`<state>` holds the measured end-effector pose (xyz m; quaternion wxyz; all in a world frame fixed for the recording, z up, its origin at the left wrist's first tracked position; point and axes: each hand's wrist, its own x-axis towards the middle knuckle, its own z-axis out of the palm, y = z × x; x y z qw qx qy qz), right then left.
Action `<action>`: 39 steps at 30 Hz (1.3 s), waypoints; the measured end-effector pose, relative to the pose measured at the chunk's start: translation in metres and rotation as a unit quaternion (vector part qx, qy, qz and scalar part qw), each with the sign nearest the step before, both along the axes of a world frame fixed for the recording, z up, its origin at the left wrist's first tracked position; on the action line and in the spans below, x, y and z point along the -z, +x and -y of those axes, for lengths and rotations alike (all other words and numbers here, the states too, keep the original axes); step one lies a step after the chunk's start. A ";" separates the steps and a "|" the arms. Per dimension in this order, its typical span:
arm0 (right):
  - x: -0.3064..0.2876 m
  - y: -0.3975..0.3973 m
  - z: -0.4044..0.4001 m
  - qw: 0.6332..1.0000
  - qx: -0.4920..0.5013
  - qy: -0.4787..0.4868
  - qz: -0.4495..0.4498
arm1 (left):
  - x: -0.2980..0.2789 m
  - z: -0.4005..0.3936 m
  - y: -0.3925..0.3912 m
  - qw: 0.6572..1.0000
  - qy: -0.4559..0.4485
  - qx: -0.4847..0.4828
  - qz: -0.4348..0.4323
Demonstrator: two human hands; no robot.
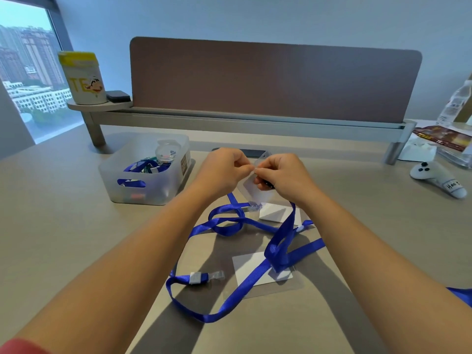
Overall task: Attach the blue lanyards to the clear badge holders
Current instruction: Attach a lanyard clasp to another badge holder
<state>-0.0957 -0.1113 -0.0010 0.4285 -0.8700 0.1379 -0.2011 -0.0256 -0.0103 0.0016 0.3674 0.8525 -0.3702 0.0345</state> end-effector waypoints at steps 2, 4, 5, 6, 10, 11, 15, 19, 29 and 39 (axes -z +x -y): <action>0.001 0.001 0.001 1.000 -0.011 0.006 0.006 | -0.002 0.000 0.000 1.000 0.008 -0.003 0.013; 0.001 0.002 0.001 1.000 -0.017 0.008 0.014 | -0.003 0.001 0.000 1.000 0.011 -0.001 0.028; 0.002 0.002 0.001 1.000 -0.016 0.004 0.020 | -0.003 0.001 0.002 0.999 0.009 0.001 0.031; 0.002 0.003 0.001 1.000 -0.015 -0.003 0.026 | -0.003 0.001 0.002 0.999 0.006 0.003 0.033; 0.003 0.002 -0.003 0.998 -0.011 -0.037 0.050 | -0.003 0.001 0.006 0.999 -0.008 0.012 0.034; 0.003 0.003 -0.003 0.998 -0.010 -0.043 0.055 | -0.003 0.001 0.007 0.999 -0.011 0.016 0.036; 0.004 0.006 -0.005 0.996 -0.008 -0.042 0.076 | -0.004 0.000 0.008 0.998 -0.028 0.038 0.044; 0.001 0.005 -0.002 0.997 -0.033 0.029 0.063 | -0.001 -0.003 0.011 0.995 -0.071 0.063 -0.041; -0.018 0.005 0.016 0.973 -0.112 0.202 0.010 | 0.019 -0.011 0.009 0.763 -0.162 0.066 -0.622; -0.015 -0.001 0.023 0.984 0.099 0.148 -0.018 | -0.033 0.015 0.019 0.830 -0.358 -0.077 -0.421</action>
